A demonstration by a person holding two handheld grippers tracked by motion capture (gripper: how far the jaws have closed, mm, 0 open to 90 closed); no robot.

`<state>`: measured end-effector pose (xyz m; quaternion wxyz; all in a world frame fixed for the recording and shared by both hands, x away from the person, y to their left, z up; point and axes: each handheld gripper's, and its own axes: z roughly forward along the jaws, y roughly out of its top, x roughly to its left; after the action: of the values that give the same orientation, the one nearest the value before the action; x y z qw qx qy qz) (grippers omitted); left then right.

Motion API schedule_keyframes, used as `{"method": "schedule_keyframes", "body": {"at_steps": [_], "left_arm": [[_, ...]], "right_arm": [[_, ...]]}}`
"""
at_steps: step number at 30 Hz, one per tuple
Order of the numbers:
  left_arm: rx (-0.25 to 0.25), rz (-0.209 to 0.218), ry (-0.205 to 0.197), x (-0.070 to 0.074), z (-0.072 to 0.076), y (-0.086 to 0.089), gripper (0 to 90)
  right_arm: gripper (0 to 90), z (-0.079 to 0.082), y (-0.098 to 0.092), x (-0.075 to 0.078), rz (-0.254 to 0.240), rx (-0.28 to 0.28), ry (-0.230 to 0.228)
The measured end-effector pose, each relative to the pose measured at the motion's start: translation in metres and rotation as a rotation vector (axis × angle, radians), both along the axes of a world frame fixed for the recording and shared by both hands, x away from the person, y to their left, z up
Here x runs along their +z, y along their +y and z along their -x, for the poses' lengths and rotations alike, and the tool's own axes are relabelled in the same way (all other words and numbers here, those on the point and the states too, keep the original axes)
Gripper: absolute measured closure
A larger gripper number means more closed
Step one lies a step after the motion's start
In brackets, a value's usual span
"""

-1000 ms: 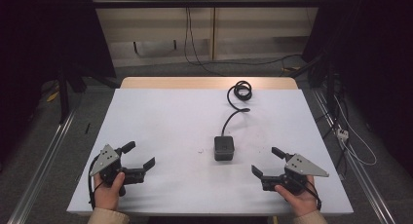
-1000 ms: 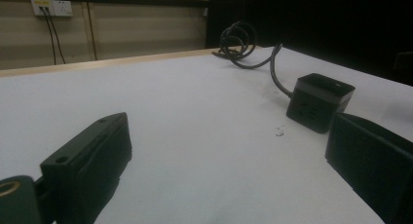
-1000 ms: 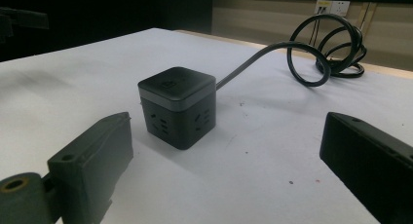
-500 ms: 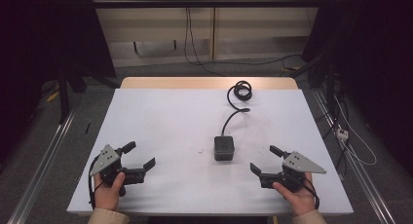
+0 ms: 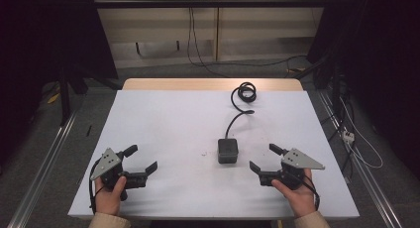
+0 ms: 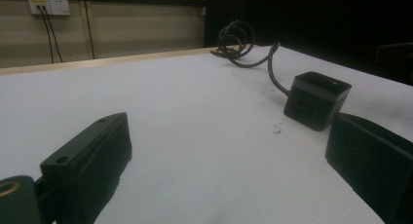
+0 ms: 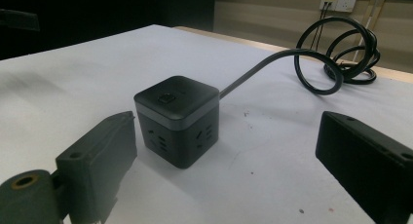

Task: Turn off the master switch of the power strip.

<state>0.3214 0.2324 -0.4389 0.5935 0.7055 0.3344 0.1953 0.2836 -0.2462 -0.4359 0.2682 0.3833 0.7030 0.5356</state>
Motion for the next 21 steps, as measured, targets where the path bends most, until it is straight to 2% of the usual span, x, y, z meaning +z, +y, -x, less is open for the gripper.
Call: {"method": "schedule_keyframes", "body": {"at_steps": [6, 21], "left_arm": [[-0.003, 0.004, 0.0, 0.0, 0.0, -0.001, 2.7], [-0.013, 0.0, -0.002, 0.0, 0.0, -0.002, 2.7]], "right_arm": [[9.9, -0.004, 0.006, 0.002, 0.018, 0.003, 0.001], [12.3, -0.013, 0.013, 0.005, 0.01, 0.013, 0.019]]}}
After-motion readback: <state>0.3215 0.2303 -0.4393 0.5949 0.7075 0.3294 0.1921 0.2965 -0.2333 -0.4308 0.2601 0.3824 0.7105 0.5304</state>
